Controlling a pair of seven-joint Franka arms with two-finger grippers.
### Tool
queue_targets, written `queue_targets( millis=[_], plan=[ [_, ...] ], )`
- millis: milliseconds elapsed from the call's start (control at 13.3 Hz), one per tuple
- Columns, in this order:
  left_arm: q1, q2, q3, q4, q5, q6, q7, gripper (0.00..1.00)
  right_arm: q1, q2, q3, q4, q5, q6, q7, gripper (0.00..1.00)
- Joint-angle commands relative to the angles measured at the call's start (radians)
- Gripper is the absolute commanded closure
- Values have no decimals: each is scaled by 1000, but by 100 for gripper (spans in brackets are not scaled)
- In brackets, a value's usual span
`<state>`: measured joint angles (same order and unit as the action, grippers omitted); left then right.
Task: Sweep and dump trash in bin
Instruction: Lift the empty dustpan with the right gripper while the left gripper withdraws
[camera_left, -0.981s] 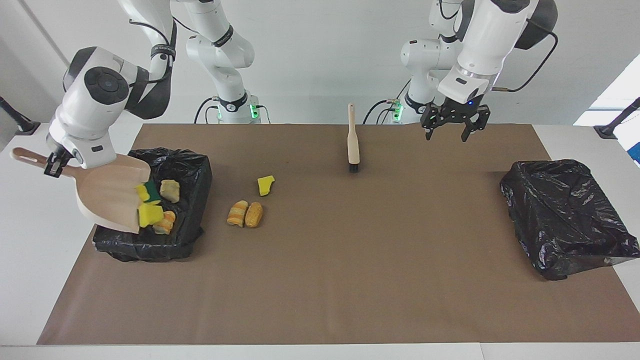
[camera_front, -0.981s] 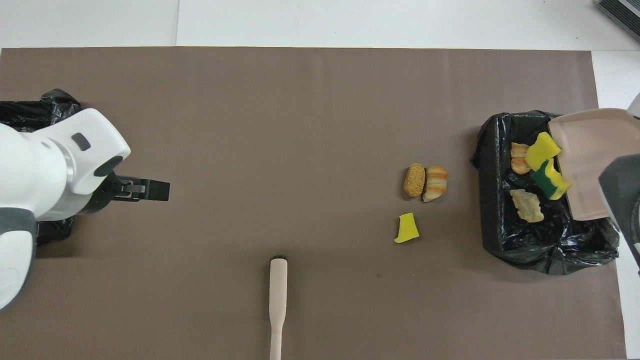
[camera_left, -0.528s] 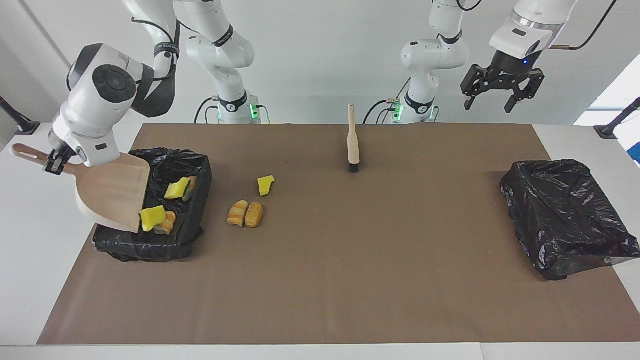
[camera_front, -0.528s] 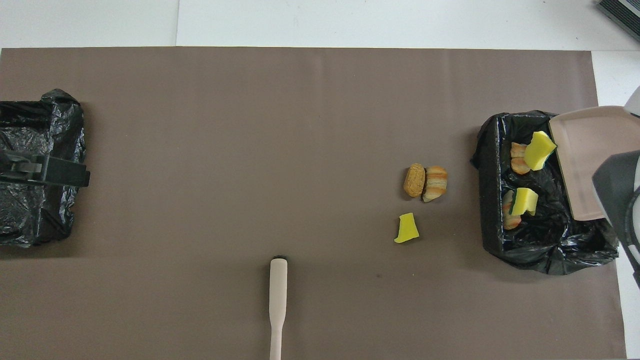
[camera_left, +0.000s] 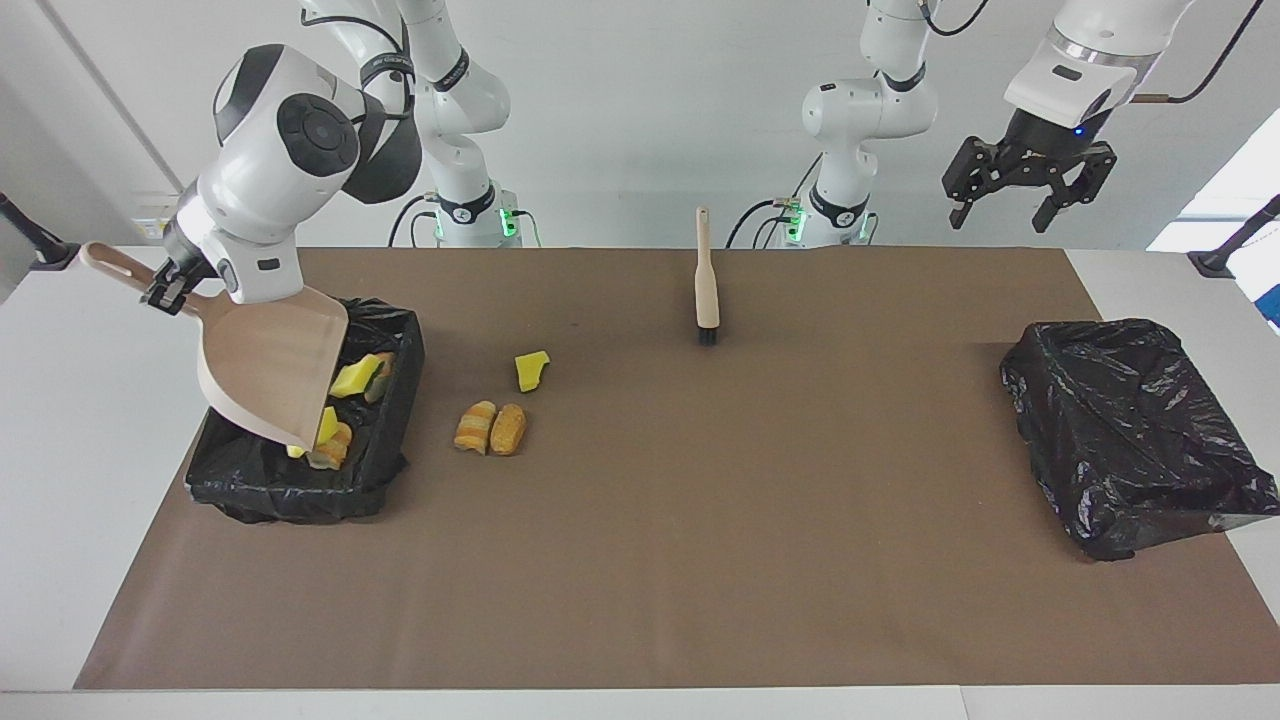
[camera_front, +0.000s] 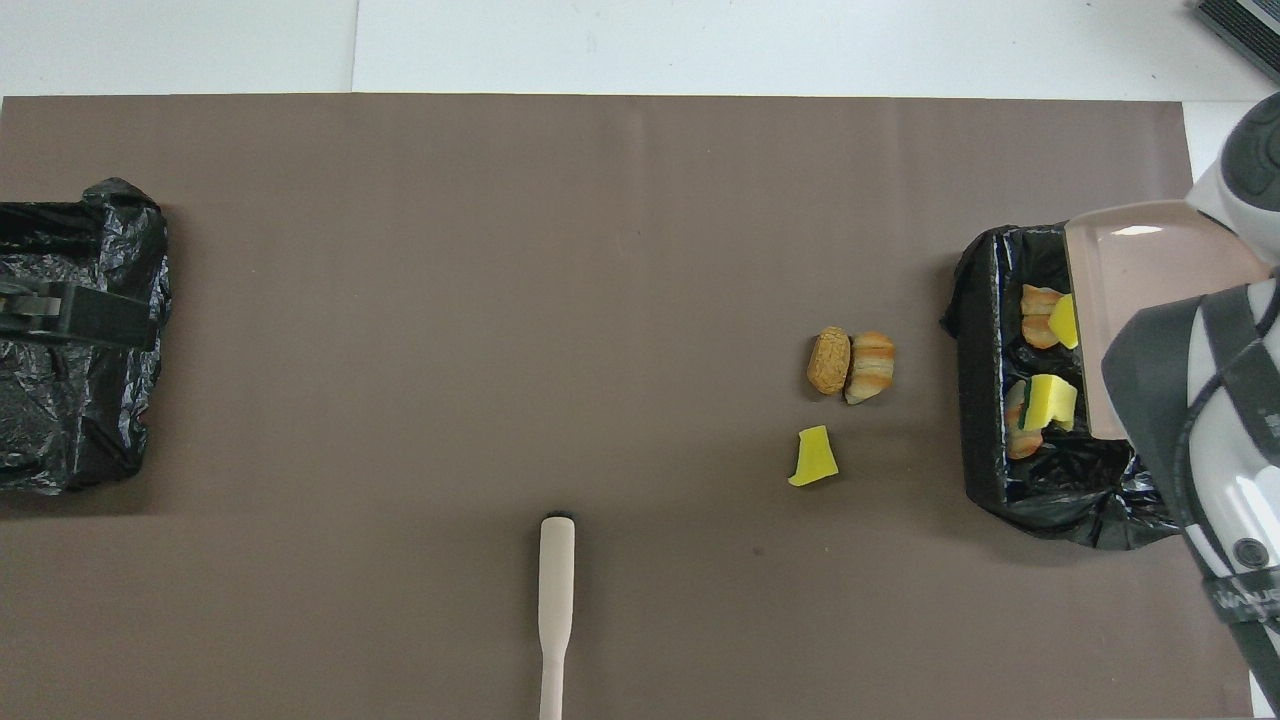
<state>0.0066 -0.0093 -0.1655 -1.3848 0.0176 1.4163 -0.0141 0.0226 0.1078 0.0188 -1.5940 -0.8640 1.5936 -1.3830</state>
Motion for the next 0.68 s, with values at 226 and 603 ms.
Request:
queue_targets(
  millis=[226, 603],
  plan=[
    [-20, 8, 7, 24, 19, -27, 9, 0, 17, -31, 35, 36, 265, -75, 261, 100],
    [-88, 2, 105, 23, 12, -56, 23, 0, 164, 15, 55, 16, 571, -55, 926, 100]
  ],
)
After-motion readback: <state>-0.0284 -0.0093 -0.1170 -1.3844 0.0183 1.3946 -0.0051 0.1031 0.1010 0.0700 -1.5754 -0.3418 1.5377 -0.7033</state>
